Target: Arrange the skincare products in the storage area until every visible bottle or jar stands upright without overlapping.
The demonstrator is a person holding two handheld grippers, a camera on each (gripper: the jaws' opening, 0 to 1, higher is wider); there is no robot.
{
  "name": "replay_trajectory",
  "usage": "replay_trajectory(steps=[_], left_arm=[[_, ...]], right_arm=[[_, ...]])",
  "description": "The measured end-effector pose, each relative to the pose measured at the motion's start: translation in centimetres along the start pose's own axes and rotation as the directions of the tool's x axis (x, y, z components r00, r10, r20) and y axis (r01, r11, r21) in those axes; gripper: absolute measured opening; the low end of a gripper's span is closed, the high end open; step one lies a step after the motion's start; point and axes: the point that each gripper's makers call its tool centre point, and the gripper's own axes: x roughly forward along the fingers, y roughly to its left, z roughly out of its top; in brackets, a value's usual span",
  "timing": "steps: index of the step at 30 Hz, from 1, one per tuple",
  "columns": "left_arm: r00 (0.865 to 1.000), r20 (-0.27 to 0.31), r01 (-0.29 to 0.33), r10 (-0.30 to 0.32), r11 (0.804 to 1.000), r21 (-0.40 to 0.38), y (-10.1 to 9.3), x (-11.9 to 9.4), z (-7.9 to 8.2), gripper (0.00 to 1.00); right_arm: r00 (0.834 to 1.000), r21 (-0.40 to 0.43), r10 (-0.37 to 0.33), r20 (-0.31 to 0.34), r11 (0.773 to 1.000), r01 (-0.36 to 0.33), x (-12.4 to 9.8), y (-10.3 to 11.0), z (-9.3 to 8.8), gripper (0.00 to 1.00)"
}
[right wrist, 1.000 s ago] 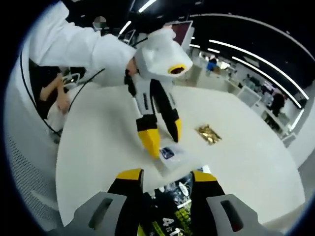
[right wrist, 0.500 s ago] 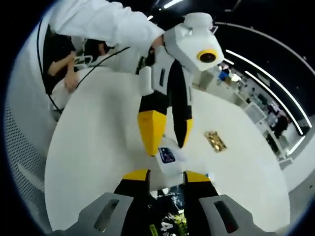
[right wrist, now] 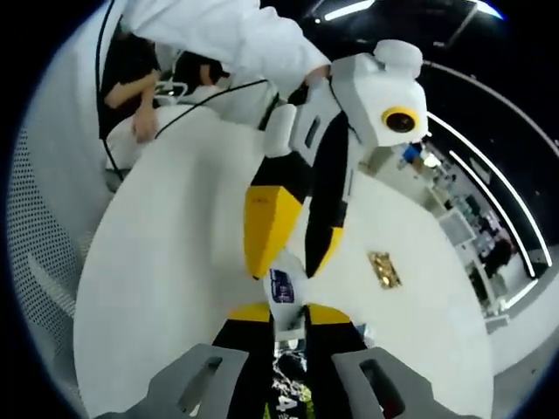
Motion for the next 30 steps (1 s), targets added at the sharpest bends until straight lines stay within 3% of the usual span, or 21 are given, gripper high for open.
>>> replay_trajectory(steps=[7, 11, 12, 14, 16, 18, 22, 23, 24, 25, 27, 30], left_arm=[[1.0, 0.012, 0.0, 0.0, 1.0, 0.008, -0.5, -0.3, 0.3, 0.34], [0.998, 0.037, -0.051, 0.049, 0.997, 0.058, -0.4, -0.6, 0.8, 0.33], [0.997, 0.055, -0.061, 0.056, 0.994, 0.094, -0.4, -0.8, 1.2, 0.28], [0.99, 0.099, -0.118, 0.104, 0.981, 0.152, -0.6, -1.3, 2.2, 0.14], [0.977, 0.057, -0.215, 0.207, 0.945, 0.247, 0.3, -1.7, 1.8, 0.12], [0.969, 0.032, -0.241, 0.243, 0.921, 0.306, 0.3, -1.6, 1.5, 0.13], [0.938, -0.004, -0.308, 0.346, 0.841, 0.445, 0.8, -1.8, 0.8, 0.13], [0.927, -0.009, -0.324, 0.375, 0.814, 0.482, 1.0, -2.0, 0.8, 0.14], [0.909, -0.012, -0.347, 0.416, 0.772, 0.532, 1.4, -2.2, 0.8, 0.14], [0.894, -0.006, -0.364, 0.447, 0.736, 0.571, 2.0, -2.5, 0.7, 0.14], [0.876, 0.027, -0.398, 0.482, 0.688, 0.607, 1.8, -2.8, 1.5, 0.14], [0.872, 0.074, -0.411, 0.483, 0.643, 0.646, 0.9, -2.8, 2.6, 0.15]], right_arm=[[1.0, -0.083, -0.024, 0.005, 0.996, 0.025, -0.5, -0.3, 0.8, 0.0], [0.999, -0.08, -0.038, -0.003, 0.996, 0.038, -0.8, -0.7, 0.9, 0.0], [0.999, -0.08, -0.028, -0.038, 0.996, 0.025, -0.8, -0.6, 0.3, 0.0], [0.999, -0.058, -0.039, -0.01, 0.998, 0.038, -0.8, -0.8, 0.5, 0.0], [0.999, -0.013, -0.04, -0.014, 0.999, 0.04, -1.0, -1.1, 0.5, 0.0], [0.998, -0.023, -0.053, -0.027, 0.998, 0.052, -0.8, -1.5, 0.3, 0.0], [0.998, -0.006, -0.053, -0.038, 0.999, 0.053, -0.7, -1.9, 0.3, 0.0], [0.998, -0.008, -0.048, -0.04, 0.999, 0.048, -0.7, -1.8, 0.3, 0.0], [0.998, -0.01, -0.046, -0.045, 0.999, 0.045, -0.7, -1.8, 0.4, 0.0], [0.998, -0.012, -0.042, -0.053, 0.999, 0.042, -0.6, -1.8, 0.5, 0.0], [0.997, -0.015, -0.034, -0.065, 0.999, 0.033, -0.4, -1.7, 0.5, 0.0], [0.997, -0.01, -0.021, -0.068, 1.0, 0.02, -0.3, -1.7, 0.8, 0.0]])
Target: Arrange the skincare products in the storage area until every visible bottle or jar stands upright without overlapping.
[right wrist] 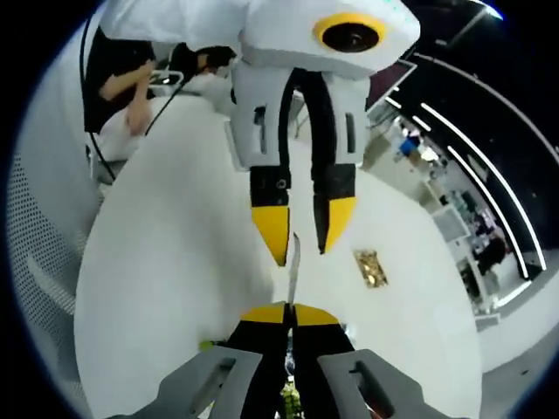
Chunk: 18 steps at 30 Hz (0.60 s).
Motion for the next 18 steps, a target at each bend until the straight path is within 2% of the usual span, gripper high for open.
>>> replay_trajectory(steps=[3, 6, 8, 12, 14, 15, 18], left_arm=[[1.0, 0.017, -0.026, 0.025, 0.998, 0.051, 0.2, -0.2, 0.8, 0.14], [1.0, 0.0, -0.022, 0.022, 0.997, 0.073, 0.1, -0.1, 0.6, 0.14], [1.0, -0.017, -0.023, 0.026, 0.99, 0.139, 0.0, 0.1, 0.4, 0.13], [0.999, -0.022, -0.022, 0.027, 0.983, 0.181, -0.4, 0.2, 0.4, 0.08], [0.999, -0.026, -0.036, 0.043, 0.971, 0.238, -0.2, 0.2, 0.7, 0.06], [0.998, -0.046, -0.027, 0.04, 0.967, 0.252, -0.4, 0.3, 0.4, 0.04], [0.999, -0.04, -0.022, 0.034, 0.963, 0.27, -0.6, 0.3, 0.7, 0.0]], right_arm=[[1.0, 0.023, 0.006, 0.001, 1.0, -0.006, 0.0, -0.2, 0.5, 0.0], [1.0, 0.03, 0.012, 0.005, 0.999, -0.012, -0.4, -0.5, 1.0, 0.0], [1.0, 0.035, 0.015, 0.015, 0.999, -0.016, -0.8, -0.6, 1.6, 0.0], [1.0, 0.041, 0.017, 0.019, 0.999, -0.018, -1.2, -1.0, 2.1, 0.0], [1.0, 0.038, 0.023, 0.017, 0.999, -0.024, -1.5, -0.9, 2.4, 0.0], [1.0, 0.031, 0.022, 0.014, 0.999, -0.023, -1.6, -0.9, 2.5, 0.0], [1.0, 0.033, 0.025, 0.01, 0.999, -0.025, -1.6, -1.0, 2.3, 0.0]])
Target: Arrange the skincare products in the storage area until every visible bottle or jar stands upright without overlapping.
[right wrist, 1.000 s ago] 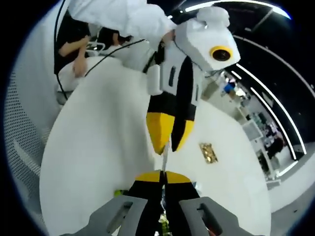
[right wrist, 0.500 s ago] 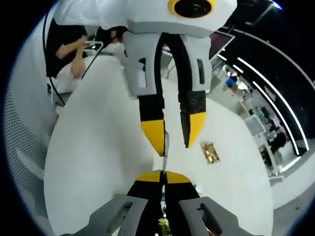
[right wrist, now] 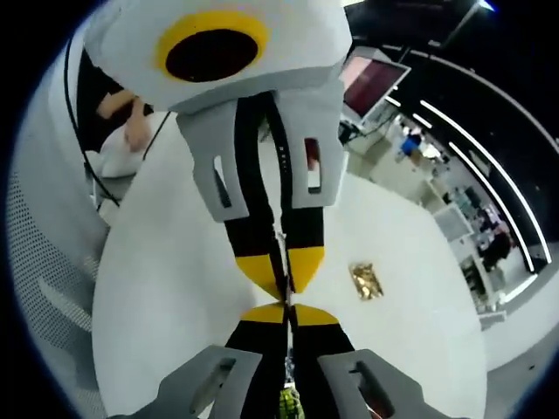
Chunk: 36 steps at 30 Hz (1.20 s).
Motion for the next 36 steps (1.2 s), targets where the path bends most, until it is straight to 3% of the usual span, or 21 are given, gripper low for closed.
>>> replay_trajectory(steps=[6, 10, 14, 18, 23, 27, 30, 36], left_arm=[[1.0, 0.022, 0.005, -0.006, 1.0, 0.023, 0.0, -0.4, 0.3, 0.0], [0.998, 0.056, 0.0, -0.001, 1.0, 0.018, 0.1, -1.0, 0.8, 0.0], [0.989, 0.145, 0.004, 0.006, 0.998, -0.067, 0.5, -1.8, 1.2, 0.0], [0.982, 0.19, 0.005, 0.013, 0.995, -0.096, 0.8, -2.4, 1.0, 0.0], [0.972, 0.233, 0.015, 0.017, 0.991, -0.136, 0.9, -2.6, 1.9, 0.0], [0.972, 0.236, 0.029, 0.003, 0.991, -0.132, 0.4, -2.5, 2.2, 0.01], [0.981, 0.196, 0.009, 0.009, 0.996, -0.09, 0.3, -2.0, 1.9, 0.03], [0.986, 0.164, -0.02, 0.032, 0.997, -0.072, 0.4, -1.7, 1.7, 0.12]], right_arm=[[0.998, 0.027, 0.01, 0.057, 1.0, -0.011, -0.2, 0.2, 0.0, 0.0], [1.0, 0.015, 0.006, 0.018, 1.0, -0.006, -0.1, 0.3, -1.3, 0.0], [0.999, 0.034, -0.01, 0.033, 0.999, 0.008, -0.4, 0.2, -1.9, 0.0], [0.995, 0.03, -0.049, 0.087, 0.998, 0.047, -1.2, -0.4, -1.4, 0.0], [0.992, 0.013, -0.045, 0.122, 0.999, 0.043, -1.5, -0.3, -1.0, 0.0], [0.994, 0.007, -0.024, 0.103, 1.0, 0.024, -1.5, 0.1, -1.1, 0.0], [0.999, -0.034, -0.023, 0.046, 0.999, 0.025, -1.6, 0.3, -1.3, 0.0], [0.995, -0.105, -0.089, -0.041, 0.991, 0.084, -1.7, -0.7, -1.0, 0.0]])
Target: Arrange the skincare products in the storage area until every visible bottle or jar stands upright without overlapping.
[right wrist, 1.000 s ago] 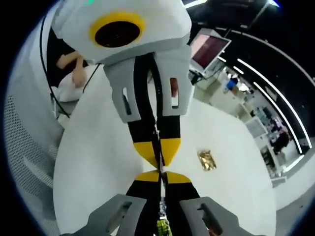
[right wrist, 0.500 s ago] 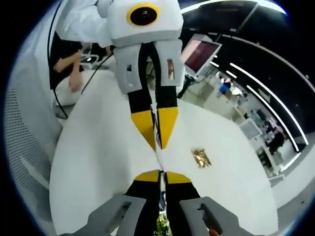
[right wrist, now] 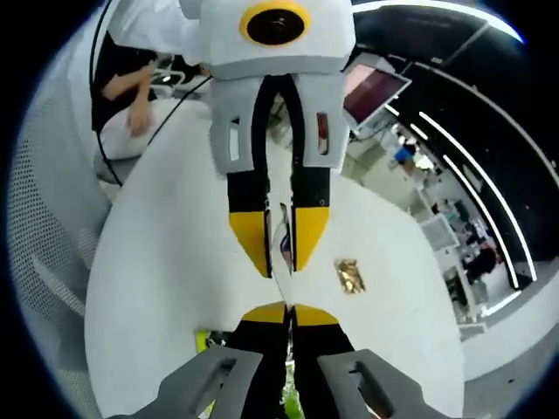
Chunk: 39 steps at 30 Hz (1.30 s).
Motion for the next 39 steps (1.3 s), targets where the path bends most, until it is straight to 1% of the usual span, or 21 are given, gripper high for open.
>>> replay_trajectory(steps=[2, 3, 7, 10, 14, 16, 17, 18, 19, 20, 21, 22, 24, 25, 26, 28, 29, 30, 32, 34, 39], left_arm=[[1.0, -0.001, -0.013, 0.013, 1.0, 0.009, 0.1, 0.0, 0.4, 0.12], [0.999, -0.01, -0.038, 0.038, 0.999, 0.037, 0.7, -0.1, 0.2, 0.11], [0.997, -0.019, -0.066, 0.068, 0.994, 0.089, 1.1, -0.3, 0.3, 0.08], [0.998, -0.006, -0.067, 0.068, 0.992, 0.104, 0.9, -0.4, 0.9, 0.08], [0.999, -0.018, -0.047, 0.049, 0.991, 0.123, 0.3, -0.2, 1.0, 0.03], [0.998, -0.012, -0.052, 0.054, 0.992, 0.117, 0.4, -0.2, 1.1, 0.02], [0.998, 0.0, -0.068, 0.068, 0.989, 0.133, 0.6, -0.6, 1.4, 0.01], [0.996, 0.02, -0.089, 0.087, 0.978, 0.186, 1.0, -0.8, 1.8, 0.01], [0.997, 0.02, -0.083, 0.08, 0.983, 0.166, 0.8, -1.0, 1.7, 0.01], [0.996, 0.03, -0.083, 0.08, 0.985, 0.153, 0.9, -1.2, 1.8, 0.01], [0.995, 0.051, -0.088, 0.083, 0.988, 0.125, 1.0, -1.4, 2.0, 0.01], [0.993, 0.087, -0.091, 0.084, 0.993, 0.081, 1.3, -1.7, 2.3, 0.01], [0.991, 0.109, -0.091, 0.084, 0.994, 0.059, 1.7, -2.0, 2.4, 0.01], [0.988, 0.125, -0.095, 0.087, 0.994, 0.056, 1.8, -2.2, 2.6, 0.01], [0.982, 0.171, -0.086, 0.078, 0.995, 0.042, 1.7, -2.3, 3.3, 0.01], [0.969, 0.238, -0.078, 0.071, 0.997, 0.017, 1.7, -2.8, 4.4, 0.01], [0.967, 0.243, -0.075, 0.072, 0.997, 0.002, 1.8, -2.9, 4.5, 0.01], [0.97, 0.232, -0.075, 0.072, 0.997, 0.004, 1.9, -2.9, 4.3, 0.01], [0.97, 0.231, -0.075, 0.069, 0.997, 0.018, 1.8, -2.8, 3.9, 0.01], [0.963, 0.264, -0.052, 0.053, 0.999, -0.009, 1.5, -3.0, 4.0, 0.01], [0.958, 0.284, -0.046, 0.051, 0.999, -0.024, 1.5, -3.3, 3.8, 0.01]], right_arm=[[1.0, -0.004, 0.001, -0.013, 1.0, -0.001, 0.2, -0.1, 0.2, 0.0], [1.0, 0.005, 0.012, -0.024, 1.0, -0.012, 0.3, 0.0, 0.2, 0.0], [0.999, 0.03, 0.025, -0.044, 0.999, -0.024, 0.5, 0.1, 0.2, 0.0], [0.997, 0.067, 0.038, -0.06, 0.997, -0.034, 0.7, 0.1, -0.1, 0.0], [0.997, 0.059, 0.043, -0.068, 0.997, -0.039, 0.7, 0.3, -0.2, 0.0], [0.997, 0.058, 0.044, -0.061, 0.997, -0.04, 0.7, 0.3, -0.1, 0.0], [0.998, 0.059, 0.039, -0.044, 0.998, -0.037, 0.5, 0.2, 0.0, 0.0], [1.0, 0.073, 0.023, -0.014, 0.997, -0.022, 0.5, -0.1, 0.3, 0.0], [0.999, 0.059, 0.01, 0.032, 0.998, -0.012, 0.2, -0.5, 0.7, 0.0], [0.998, 0.042, 0.015, 0.062, 0.999, -0.017, 0.0, -0.5, 0.7, 0.0], [0.996, 0.088, -0.005, 0.088, 0.996, -0.003, -0.3, -0.7, 0.7, 0.0], [0.994, 0.109, -0.004, 0.109, 0.994, -0.008, -0.2, -0.7, 0.8, 0.0], [0.987, 0.145, -0.006, 0.158, 0.989, -0.017, -0.3, -0.7, 1.0, 0.0], [0.986, 0.14, 0.002, 0.168, 0.99, -0.026, -0.4, -0.7, 0.9, 0.0], [0.985, 0.13, 0.012, 0.173, 0.991, -0.035, -0.4, -0.6, 0.9, 0.0], [0.987, 0.128, 0.011, 0.162, 0.991, -0.032, -0.1, -0.4, 0.5, 0.0], [0.987, 0.113, 0.014, 0.158, 0.993, -0.032, -0.1, -0.3, 0.4, 0.0], [0.983, 0.094, 0.011, 0.182, 0.995, -0.028, -0.2, -0.3, 0.8, 0.0], [0.981, 0.1, -0.005, 0.192, 0.995, -0.014, -0.4, -0.4, 0.9, 0.0], [0.981, 0.073, -0.006, 0.194, 0.997, -0.008, -0.5, -0.3, 0.9, 0.0], [0.975, 0.012, 0.01, 0.221, 1.0, -0.013, -1.2, 0.4, 1.5, 0.0]])
